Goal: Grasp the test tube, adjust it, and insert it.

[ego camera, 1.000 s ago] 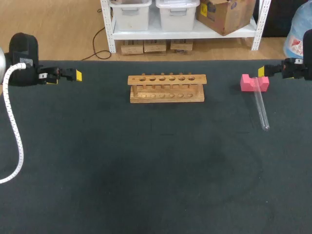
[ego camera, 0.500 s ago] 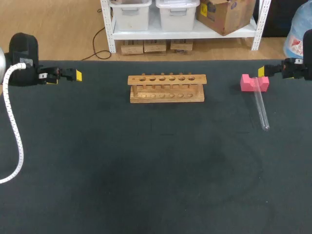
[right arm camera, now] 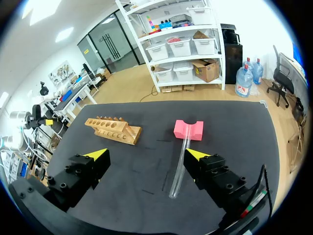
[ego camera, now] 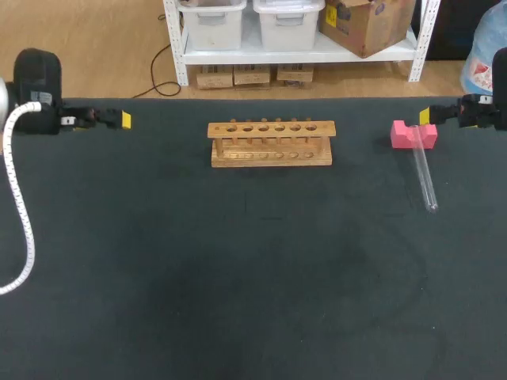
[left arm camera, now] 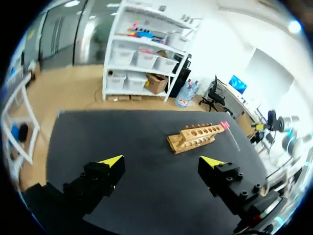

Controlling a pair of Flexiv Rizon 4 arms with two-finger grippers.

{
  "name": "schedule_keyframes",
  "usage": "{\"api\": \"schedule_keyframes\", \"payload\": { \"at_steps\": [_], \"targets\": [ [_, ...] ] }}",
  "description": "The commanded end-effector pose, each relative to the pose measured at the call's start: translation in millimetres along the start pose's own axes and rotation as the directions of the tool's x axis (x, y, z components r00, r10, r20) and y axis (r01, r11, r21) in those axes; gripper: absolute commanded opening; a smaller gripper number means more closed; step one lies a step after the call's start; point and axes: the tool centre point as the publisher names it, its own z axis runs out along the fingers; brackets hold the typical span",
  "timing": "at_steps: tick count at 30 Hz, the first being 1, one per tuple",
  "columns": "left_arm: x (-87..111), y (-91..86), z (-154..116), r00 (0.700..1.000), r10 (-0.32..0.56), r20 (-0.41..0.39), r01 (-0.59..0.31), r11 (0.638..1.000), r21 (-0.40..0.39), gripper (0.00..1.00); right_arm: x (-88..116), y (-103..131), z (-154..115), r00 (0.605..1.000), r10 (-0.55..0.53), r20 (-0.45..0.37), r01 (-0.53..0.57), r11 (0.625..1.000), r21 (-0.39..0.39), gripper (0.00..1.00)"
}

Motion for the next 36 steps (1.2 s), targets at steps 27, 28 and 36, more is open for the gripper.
{"api": "schedule_keyframes", "payload": {
  "at_steps": [27,28,36],
  "targets": [
    [-19.6,13.5,41.6,0.661,0.646,0.380,-0.746,0.518,0.418,1.00,0.1,-0.4,0.0,1.000,-0.001,0.000,0.001,1.000,-0.001,1.00],
    [-18.8,14.7,45.3,0.659,0.643,0.390,-0.749,0.511,0.421,1.00,0.1,-0.4,0.0,1.000,-0.001,0.000,0.001,1.000,-0.001,1.00],
    [-16.4,13.0,64.1,0.645,0.615,0.453,-0.763,0.491,0.420,1.00,0.1,-0.4,0.0,1.000,-0.001,0.000,0.001,1.000,-0.001,1.00]
  ]
}}
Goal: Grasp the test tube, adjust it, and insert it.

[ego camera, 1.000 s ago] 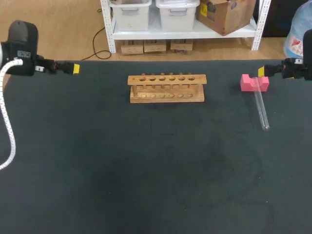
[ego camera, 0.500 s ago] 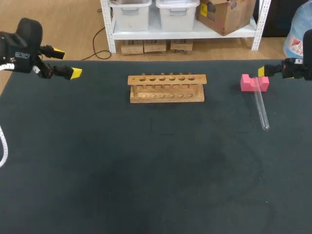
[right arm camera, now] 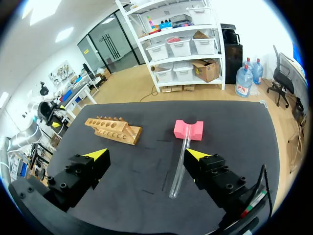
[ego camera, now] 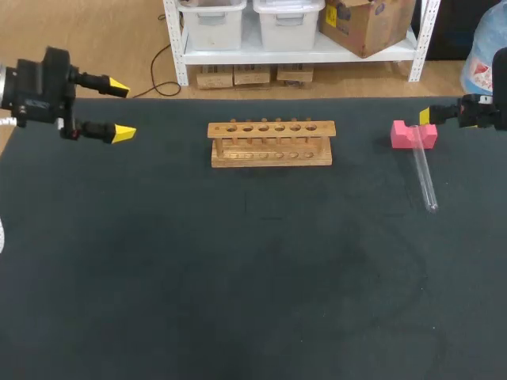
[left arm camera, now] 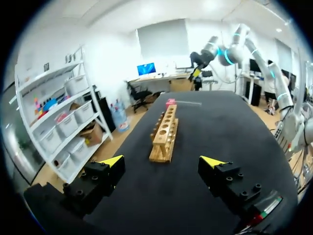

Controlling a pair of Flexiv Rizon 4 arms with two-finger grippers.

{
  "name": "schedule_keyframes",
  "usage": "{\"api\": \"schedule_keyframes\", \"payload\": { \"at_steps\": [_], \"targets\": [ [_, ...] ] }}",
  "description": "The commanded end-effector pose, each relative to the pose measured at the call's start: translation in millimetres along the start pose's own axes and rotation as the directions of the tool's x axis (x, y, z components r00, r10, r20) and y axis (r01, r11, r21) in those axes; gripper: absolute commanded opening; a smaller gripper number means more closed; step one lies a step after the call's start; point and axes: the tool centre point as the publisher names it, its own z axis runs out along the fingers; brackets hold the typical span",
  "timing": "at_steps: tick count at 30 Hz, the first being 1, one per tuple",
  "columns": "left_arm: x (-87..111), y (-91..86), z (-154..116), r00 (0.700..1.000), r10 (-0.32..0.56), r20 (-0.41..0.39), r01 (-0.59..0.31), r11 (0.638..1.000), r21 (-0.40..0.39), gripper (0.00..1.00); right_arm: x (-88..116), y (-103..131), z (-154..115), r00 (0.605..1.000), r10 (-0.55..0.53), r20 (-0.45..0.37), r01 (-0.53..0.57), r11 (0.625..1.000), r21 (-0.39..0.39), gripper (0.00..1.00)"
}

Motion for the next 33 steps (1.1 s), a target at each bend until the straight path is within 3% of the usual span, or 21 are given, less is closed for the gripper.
{"api": "schedule_keyframes", "payload": {
  "at_steps": [1,5,15,33],
  "targets": [
    [7.2,8.9,10.8,0.991,-0.024,0.130,0.018,0.999,0.050,1.00,0.2,-0.4,0.0,1.000,-0.001,0.000,0.001,1.000,-0.001,1.00],
    [5.8,12.7,17.3,0.986,-0.079,0.147,0.076,0.997,0.024,1.00,0.2,-0.4,0.0,1.000,-0.001,0.000,0.001,1.000,-0.001,1.00],
    [3.7,10.4,31.5,0.991,-0.072,0.113,0.068,0.997,0.038,1.00,0.2,-0.4,0.0,1.000,-0.001,0.000,0.001,1.000,-0.001,1.00],
    [5.5,5.6,46.5,0.985,-0.117,0.129,0.110,0.992,0.062,1.00,0.2,-0.4,0.0,1.000,-0.001,0.000,0.001,1.000,-0.001,1.00]
  ]
}}
